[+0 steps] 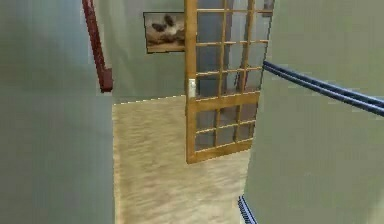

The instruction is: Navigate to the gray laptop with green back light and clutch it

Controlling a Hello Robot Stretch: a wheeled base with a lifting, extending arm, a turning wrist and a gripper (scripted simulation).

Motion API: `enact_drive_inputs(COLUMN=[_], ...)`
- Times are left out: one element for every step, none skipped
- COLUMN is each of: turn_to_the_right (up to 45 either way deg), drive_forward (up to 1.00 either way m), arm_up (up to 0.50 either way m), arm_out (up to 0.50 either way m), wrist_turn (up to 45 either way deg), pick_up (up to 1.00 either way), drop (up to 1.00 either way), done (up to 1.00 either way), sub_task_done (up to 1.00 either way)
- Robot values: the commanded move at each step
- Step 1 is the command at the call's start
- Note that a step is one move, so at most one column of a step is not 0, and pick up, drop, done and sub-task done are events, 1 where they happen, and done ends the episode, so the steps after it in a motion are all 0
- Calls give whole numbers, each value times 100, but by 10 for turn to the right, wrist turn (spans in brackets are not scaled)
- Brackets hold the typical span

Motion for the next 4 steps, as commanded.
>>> enact_drive_inputs(turn_to_the_right=[0, -120, 0, -60], drive_forward=[20, 0, 100, 0], arm_up=[0, 0, 0, 0], arm_out=[0, 0, 0, 0], wrist_turn=[0, 0, 0, 0], pick_up=[0, 0, 0, 0], drop=[0, 0, 0, 0], done=[0, 0, 0, 0], sub_task_done=[0, 0, 0, 0])
